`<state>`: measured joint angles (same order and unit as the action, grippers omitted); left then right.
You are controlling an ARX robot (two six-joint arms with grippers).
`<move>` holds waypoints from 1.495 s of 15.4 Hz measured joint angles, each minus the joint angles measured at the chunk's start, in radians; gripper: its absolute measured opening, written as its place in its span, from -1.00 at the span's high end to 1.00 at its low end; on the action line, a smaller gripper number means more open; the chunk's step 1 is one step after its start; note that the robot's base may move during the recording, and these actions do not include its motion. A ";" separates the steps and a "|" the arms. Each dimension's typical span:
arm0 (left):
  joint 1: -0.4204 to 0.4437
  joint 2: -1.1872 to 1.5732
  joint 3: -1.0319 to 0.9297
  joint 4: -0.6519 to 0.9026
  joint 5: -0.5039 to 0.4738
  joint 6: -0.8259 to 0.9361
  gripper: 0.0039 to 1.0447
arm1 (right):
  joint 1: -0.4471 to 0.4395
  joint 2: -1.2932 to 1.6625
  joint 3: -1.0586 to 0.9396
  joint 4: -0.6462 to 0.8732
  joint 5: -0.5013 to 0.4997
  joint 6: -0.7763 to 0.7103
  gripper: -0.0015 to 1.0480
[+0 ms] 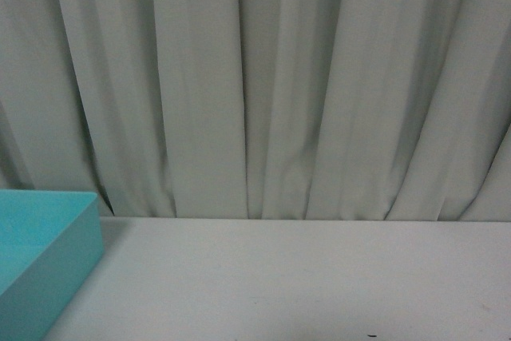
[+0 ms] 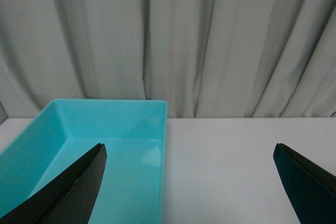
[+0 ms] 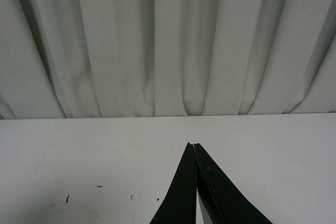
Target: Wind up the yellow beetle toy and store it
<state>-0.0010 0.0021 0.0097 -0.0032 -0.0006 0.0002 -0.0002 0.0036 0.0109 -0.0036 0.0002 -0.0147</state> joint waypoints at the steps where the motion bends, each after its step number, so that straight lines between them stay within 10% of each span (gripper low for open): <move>1: 0.000 0.000 0.000 0.000 0.000 0.000 -0.88 | 0.000 0.000 0.000 0.000 0.000 0.000 0.96; 13: 0.000 0.000 0.000 0.000 0.000 0.000 -0.88 | 0.000 0.000 0.000 0.000 0.000 0.000 -0.91; 17: 0.000 0.000 0.000 0.000 0.000 0.000 -0.88 | 0.000 0.000 0.000 0.000 0.000 0.000 -0.87; 18: -0.035 0.404 0.248 -0.263 -0.006 -0.336 -0.88 | 0.000 0.000 0.000 0.000 0.000 0.000 -0.87; 23: 0.111 0.945 0.387 0.141 0.261 -0.098 -0.88 | 0.000 0.000 0.000 0.000 0.001 0.000 -0.87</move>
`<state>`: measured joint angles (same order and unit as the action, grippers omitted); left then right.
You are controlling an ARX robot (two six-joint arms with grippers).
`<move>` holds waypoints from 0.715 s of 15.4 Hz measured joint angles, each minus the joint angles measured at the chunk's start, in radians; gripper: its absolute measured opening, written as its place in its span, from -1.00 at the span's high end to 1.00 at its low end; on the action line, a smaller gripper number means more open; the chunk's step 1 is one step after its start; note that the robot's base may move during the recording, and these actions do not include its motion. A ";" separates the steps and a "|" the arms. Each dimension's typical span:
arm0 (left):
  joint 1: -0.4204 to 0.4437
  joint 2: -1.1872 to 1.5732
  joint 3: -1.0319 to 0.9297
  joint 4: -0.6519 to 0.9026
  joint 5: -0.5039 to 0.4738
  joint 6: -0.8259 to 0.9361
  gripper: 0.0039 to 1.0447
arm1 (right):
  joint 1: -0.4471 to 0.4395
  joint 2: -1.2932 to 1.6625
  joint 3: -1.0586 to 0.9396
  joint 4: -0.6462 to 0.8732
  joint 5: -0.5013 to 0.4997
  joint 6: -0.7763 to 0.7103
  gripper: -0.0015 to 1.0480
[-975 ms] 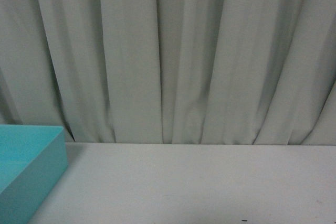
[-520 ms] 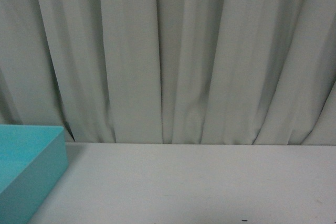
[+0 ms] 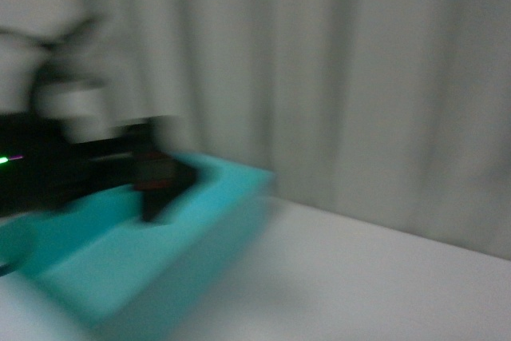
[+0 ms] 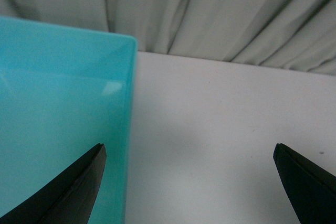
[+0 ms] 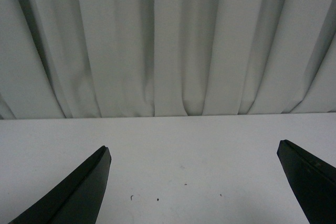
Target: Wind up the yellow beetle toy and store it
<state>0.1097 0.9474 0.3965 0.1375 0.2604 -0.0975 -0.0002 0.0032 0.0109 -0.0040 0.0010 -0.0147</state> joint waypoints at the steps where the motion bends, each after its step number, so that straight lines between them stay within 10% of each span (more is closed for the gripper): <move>1: 0.009 0.027 0.019 0.003 0.022 0.032 -0.88 | 0.000 0.000 0.000 0.000 -0.001 0.000 -0.87; 5: 0.032 0.115 0.098 -0.034 0.087 0.173 -0.88 | 0.000 0.000 0.000 0.000 -0.001 0.000 -0.87; 11: -0.029 0.322 0.347 -0.463 0.065 1.111 -0.88 | 0.000 0.000 0.000 0.000 -0.001 0.000 -0.87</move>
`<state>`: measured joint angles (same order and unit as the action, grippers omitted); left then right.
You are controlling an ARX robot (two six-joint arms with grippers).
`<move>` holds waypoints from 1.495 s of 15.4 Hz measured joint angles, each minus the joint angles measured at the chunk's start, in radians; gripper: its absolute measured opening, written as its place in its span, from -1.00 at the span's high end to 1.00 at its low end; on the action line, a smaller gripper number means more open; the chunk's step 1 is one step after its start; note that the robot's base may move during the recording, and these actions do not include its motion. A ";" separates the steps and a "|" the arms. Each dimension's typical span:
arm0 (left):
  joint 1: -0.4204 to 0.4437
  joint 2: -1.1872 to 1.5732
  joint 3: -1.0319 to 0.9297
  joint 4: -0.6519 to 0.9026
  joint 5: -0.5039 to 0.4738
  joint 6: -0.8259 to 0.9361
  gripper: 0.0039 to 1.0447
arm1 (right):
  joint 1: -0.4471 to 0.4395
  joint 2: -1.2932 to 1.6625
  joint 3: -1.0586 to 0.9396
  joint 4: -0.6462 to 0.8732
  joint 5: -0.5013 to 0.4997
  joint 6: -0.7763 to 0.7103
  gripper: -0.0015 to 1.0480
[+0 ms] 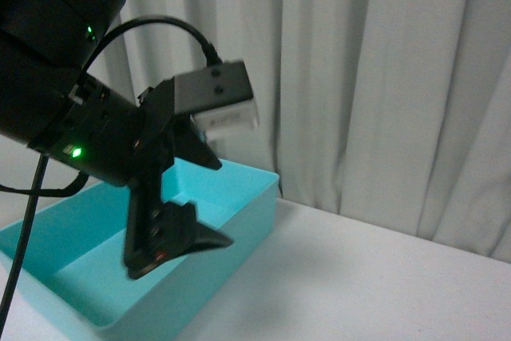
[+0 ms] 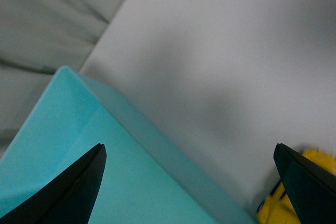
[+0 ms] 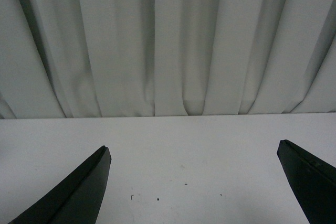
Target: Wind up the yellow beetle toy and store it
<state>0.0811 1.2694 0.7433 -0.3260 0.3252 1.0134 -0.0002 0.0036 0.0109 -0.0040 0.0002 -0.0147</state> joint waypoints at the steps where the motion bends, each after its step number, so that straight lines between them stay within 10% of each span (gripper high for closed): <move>1: -0.019 0.021 0.020 -0.077 -0.040 0.163 -0.88 | 0.000 0.000 0.000 0.000 0.000 0.000 -0.87; 4: -0.094 0.041 0.035 -0.217 -0.166 0.568 -0.88 | 0.000 0.000 0.000 0.000 0.000 0.000 -0.87; 9: -0.203 0.138 0.042 -0.297 -0.315 0.703 -0.88 | 0.000 0.000 0.000 0.000 0.000 0.000 -0.87; 23: -0.230 0.417 0.039 -0.207 -0.419 0.103 -0.88 | 0.000 0.000 0.000 0.000 0.000 0.000 -0.87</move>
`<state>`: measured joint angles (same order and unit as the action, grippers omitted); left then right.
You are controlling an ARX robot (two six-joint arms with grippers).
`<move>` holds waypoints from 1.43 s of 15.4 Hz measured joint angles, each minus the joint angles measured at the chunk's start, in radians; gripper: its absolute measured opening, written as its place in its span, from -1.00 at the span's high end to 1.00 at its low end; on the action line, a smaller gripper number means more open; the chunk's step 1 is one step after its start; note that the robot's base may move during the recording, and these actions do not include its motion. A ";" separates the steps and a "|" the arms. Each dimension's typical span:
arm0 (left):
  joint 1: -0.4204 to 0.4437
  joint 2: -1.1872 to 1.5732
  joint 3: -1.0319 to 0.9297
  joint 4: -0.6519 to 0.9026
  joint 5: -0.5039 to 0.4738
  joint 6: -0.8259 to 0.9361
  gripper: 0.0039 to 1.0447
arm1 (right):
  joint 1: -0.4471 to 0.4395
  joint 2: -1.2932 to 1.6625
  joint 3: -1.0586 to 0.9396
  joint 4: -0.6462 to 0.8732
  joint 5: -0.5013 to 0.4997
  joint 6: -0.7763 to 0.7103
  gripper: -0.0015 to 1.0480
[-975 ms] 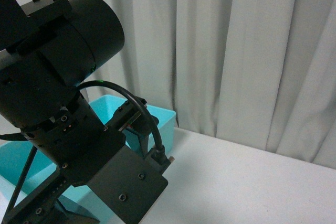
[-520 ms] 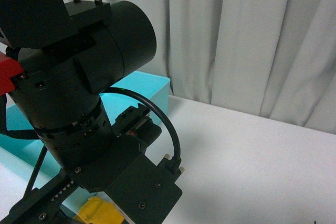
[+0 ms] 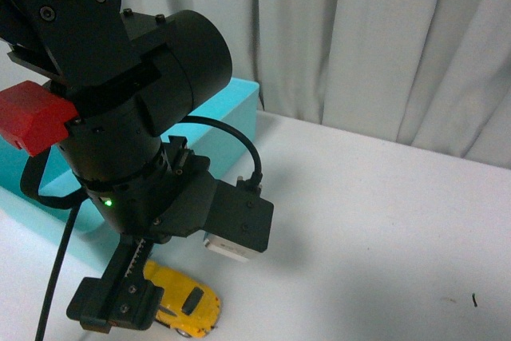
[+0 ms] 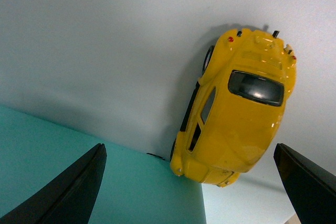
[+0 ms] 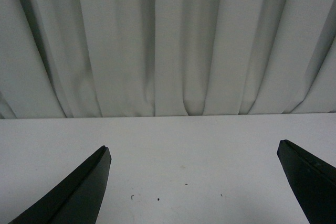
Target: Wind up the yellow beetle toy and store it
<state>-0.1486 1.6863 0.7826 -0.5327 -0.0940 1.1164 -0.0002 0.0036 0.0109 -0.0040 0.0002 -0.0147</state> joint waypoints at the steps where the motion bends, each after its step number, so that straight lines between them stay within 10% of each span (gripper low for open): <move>1: 0.003 0.010 -0.005 -0.004 0.010 -0.006 -0.88 | 0.000 0.000 0.000 0.000 0.000 0.000 -0.87; 10: 0.048 0.063 -0.069 0.094 0.092 0.502 -0.88 | 0.000 0.000 0.000 0.000 0.000 0.000 -0.87; 15: 0.009 0.068 -0.083 0.113 0.121 0.602 0.12 | 0.000 0.000 0.000 0.000 0.000 0.000 -0.87; 19: -0.055 0.062 -0.083 0.110 0.139 0.611 0.20 | 0.000 0.000 0.000 0.000 0.000 0.000 -0.87; 22: -0.212 -0.075 -0.097 0.008 0.329 0.463 0.21 | 0.000 0.000 0.000 0.000 0.000 0.000 -0.87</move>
<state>-0.3611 1.6112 0.6861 -0.5243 0.2352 1.5795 -0.0002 0.0036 0.0109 -0.0040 0.0002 -0.0147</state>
